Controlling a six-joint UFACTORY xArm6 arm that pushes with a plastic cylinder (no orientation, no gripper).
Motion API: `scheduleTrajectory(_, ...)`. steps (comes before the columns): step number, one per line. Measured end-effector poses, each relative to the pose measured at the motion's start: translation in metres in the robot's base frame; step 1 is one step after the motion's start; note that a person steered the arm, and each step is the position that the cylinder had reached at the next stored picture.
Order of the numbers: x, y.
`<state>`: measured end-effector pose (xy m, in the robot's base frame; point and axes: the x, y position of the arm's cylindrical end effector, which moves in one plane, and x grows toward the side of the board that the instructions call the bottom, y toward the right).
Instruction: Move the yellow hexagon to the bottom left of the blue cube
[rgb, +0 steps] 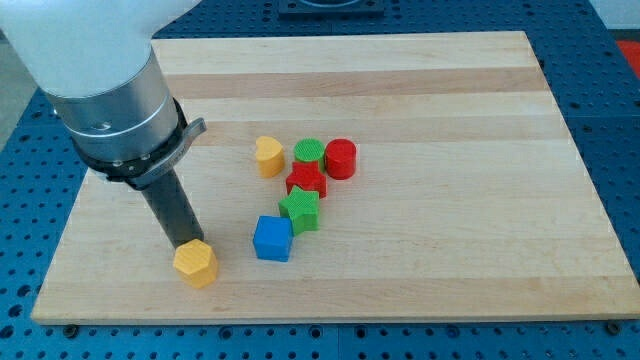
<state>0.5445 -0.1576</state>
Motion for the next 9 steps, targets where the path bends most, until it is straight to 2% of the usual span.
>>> scheduleTrajectory(4, -0.005, -0.05)
scheduleTrajectory(5, -0.001, -0.085)
scheduleTrajectory(6, 0.014, -0.093)
scheduleTrajectory(9, 0.029, -0.052)
